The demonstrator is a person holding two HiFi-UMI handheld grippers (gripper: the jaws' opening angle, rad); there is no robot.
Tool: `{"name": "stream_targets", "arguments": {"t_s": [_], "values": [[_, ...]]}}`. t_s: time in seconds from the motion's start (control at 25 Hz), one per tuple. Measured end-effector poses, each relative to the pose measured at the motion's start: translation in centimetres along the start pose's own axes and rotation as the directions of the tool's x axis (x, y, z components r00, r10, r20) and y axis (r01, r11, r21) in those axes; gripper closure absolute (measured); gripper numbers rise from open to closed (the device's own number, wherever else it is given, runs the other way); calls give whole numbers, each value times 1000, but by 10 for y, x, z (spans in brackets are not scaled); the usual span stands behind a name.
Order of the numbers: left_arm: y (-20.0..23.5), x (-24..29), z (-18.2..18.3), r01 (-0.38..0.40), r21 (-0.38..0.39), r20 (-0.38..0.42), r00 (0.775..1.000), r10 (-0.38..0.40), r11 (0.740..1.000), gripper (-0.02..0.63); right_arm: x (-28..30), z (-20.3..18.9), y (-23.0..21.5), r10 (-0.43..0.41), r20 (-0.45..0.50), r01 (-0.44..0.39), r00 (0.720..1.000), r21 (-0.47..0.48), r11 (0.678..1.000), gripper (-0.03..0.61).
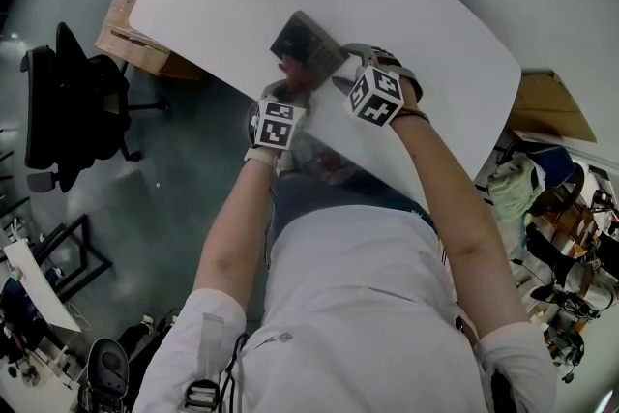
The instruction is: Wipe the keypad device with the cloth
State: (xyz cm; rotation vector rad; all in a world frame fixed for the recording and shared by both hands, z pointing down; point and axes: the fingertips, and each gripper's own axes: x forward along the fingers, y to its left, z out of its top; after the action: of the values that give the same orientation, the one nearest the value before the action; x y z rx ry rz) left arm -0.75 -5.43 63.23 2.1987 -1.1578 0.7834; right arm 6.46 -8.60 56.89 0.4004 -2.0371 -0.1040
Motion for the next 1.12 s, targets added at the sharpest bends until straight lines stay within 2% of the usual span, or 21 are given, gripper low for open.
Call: {"name": "stream_targets", "arguments": {"t_s": [0.32,0.76,0.96,1.12], "values": [[-13,-13,14,37,-14,78,996,-36,999,551,0,0,-2,-18,0,18,1000,-25,1000,331],[-43,-29,107,115,63,267,955,-128,991,551,1,2,0,-9,6,9,1000,-9,1000,331],[-50,-16,119,154,99,247,953,-174,983,551,1,2,1,-7,7,7,1000,-7,1000,331],[-47,-7,109,162,80,236,955,-177,984,551,1,3,2,-1,8,2,1000,-7,1000,331]]}}
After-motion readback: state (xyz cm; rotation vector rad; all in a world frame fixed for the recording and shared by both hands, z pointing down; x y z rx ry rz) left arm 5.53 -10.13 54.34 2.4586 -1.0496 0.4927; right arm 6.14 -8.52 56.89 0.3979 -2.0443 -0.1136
